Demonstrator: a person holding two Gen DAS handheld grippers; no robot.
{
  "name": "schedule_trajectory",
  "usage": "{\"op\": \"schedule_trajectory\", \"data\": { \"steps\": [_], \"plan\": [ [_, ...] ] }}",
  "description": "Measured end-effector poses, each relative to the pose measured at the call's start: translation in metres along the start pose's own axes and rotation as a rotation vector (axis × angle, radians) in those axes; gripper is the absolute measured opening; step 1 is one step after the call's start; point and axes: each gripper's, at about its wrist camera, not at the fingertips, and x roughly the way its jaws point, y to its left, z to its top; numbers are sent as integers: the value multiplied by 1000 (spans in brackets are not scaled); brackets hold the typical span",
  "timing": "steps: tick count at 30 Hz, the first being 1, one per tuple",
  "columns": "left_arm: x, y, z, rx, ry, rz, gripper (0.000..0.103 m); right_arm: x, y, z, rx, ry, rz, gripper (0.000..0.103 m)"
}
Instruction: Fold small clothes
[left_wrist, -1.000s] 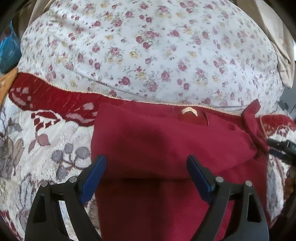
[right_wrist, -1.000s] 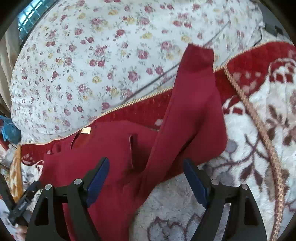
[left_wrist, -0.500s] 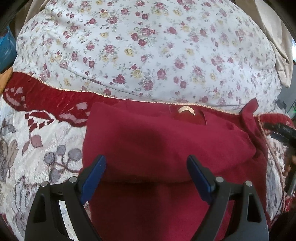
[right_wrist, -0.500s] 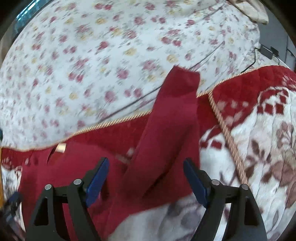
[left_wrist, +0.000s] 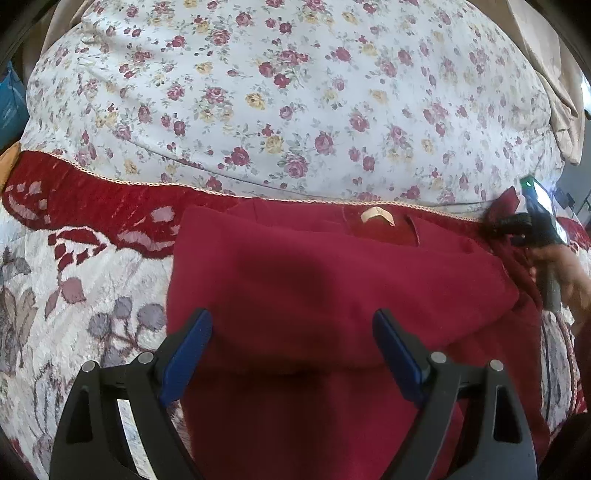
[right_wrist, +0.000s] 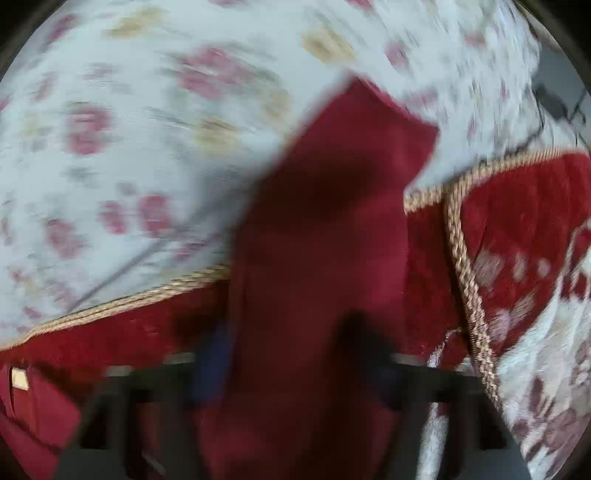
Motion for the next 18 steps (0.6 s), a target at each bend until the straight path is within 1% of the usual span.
{"op": "schedule_trajectory", "data": {
  "steps": [1, 2, 6, 8, 10, 11, 13, 15, 18],
  "plan": [
    [-2, 2, 1, -6, -5, 0, 88, -5, -5, -1, 8, -14, 41, 21],
    [-4, 5, 3, -17, -14, 0, 88, -15, -12, -1, 6, -26, 84, 8],
    [-16, 17, 9, -66, -48, 3, 88, -64, -29, -7, -10, -100, 246, 8],
    [-22, 22, 11, -87, -67, 9, 88, -98, -33, -13, -27, -137, 356, 8],
    [-28, 28, 13, -102, -85, 21, 88, -128, -31, -21, -55, -156, 463, 8],
    [-31, 31, 14, -110, -93, 26, 88, -147, -26, -26, -89, -165, 518, 8],
    [-36, 37, 16, -131, -105, 31, 88, -173, -15, -35, -143, -172, 573, 8],
    [-41, 43, 17, -159, -118, 33, 88, -199, 9, -48, -207, -163, 643, 8],
    [-51, 54, 19, -196, -146, 38, 88, -234, 55, -72, -344, -170, 688, 8]
  ]
}}
